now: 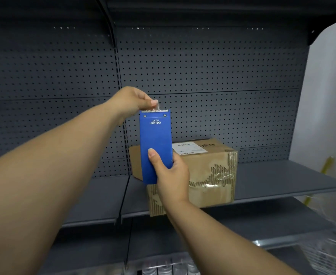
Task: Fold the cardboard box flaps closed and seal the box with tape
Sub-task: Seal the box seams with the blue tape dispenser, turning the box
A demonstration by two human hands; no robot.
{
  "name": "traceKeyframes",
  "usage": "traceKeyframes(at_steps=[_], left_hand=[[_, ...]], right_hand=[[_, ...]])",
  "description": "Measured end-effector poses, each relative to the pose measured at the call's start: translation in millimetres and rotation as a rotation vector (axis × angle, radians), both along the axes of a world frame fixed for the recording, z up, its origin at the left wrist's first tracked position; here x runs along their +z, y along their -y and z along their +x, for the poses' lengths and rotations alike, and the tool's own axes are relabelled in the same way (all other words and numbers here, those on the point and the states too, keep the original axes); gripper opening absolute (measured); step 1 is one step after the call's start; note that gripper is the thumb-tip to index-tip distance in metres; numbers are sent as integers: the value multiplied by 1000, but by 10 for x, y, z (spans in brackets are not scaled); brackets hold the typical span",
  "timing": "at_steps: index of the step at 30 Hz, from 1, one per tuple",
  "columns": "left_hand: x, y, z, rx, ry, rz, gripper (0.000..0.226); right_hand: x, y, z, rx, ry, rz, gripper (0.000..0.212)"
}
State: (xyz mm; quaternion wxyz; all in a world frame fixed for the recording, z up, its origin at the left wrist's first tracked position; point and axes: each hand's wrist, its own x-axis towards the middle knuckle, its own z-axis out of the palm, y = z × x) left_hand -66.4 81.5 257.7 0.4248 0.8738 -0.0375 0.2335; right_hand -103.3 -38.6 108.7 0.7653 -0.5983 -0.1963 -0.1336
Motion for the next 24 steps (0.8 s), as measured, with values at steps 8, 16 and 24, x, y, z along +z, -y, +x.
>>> traceKeyframes(at_steps=[8,16,24], left_hand=[[-440,129,-97,98,93,-44,24],[-798,93,-147,196,141,-37,25],[-885,-78,7,159,38,28,23]], right_hand=[[-242,129,-258,-62,-128,-31,18],[-494,92,-412,-89,-165,-67,25],[-696,-8,-391,-88,-252,-63,25]])
